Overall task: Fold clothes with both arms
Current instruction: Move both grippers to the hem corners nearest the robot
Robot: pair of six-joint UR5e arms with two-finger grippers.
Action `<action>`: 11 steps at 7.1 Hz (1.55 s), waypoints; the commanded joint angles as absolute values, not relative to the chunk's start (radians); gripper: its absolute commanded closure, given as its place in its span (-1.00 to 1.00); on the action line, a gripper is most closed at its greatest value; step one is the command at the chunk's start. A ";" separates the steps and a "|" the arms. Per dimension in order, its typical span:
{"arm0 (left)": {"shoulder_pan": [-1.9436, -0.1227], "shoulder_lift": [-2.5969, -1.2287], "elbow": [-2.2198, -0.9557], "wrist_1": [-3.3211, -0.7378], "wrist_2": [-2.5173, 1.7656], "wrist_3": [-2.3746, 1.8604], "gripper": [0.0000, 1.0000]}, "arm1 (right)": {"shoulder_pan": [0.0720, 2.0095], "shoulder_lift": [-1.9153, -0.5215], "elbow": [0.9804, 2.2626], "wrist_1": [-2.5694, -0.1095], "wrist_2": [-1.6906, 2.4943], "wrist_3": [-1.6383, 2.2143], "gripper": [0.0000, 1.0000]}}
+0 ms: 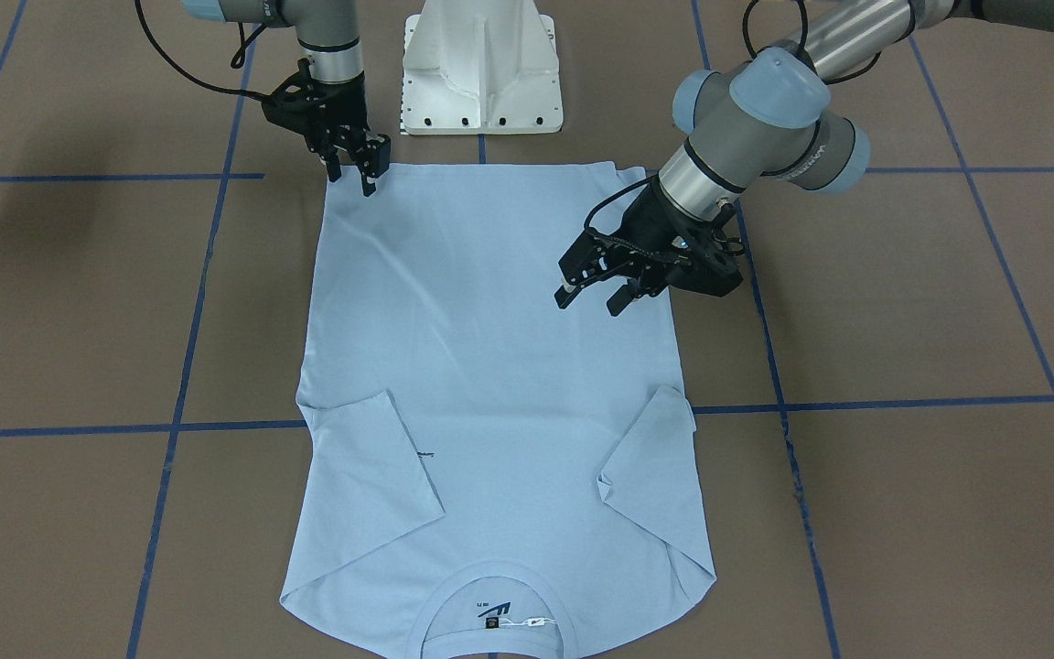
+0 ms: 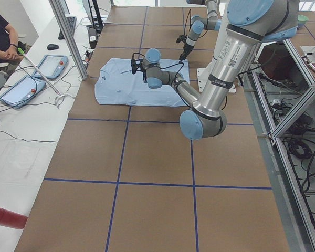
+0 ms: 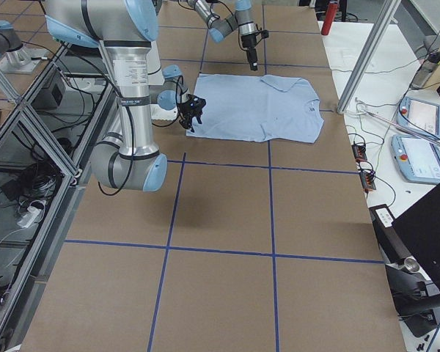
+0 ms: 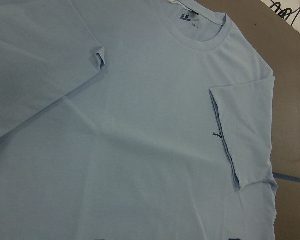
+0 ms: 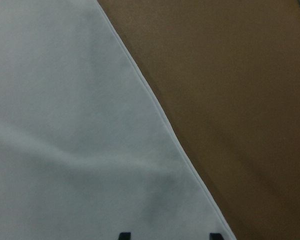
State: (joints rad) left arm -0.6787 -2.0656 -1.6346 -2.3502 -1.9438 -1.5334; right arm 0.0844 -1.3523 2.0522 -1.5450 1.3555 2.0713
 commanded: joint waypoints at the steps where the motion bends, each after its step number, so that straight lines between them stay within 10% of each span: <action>1: -0.678 -2.066 -1.635 -2.350 -1.944 -1.534 -0.73 | 0.084 -1.367 2.069 -1.546 1.387 2.072 -0.05; 8: -0.669 -2.065 -1.635 -2.350 -1.930 -1.534 -0.75 | 0.061 -1.417 2.086 -1.557 1.414 2.071 -0.04; 11: -0.669 -2.060 -1.638 -2.350 -1.916 -1.534 -0.76 | 0.054 -1.414 2.086 -1.557 1.416 2.071 0.94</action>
State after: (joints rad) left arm -0.6681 -2.0612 -1.6367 -2.3501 -1.9205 -1.5340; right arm 0.0564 -1.4151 2.0861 -1.5570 1.4147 2.0715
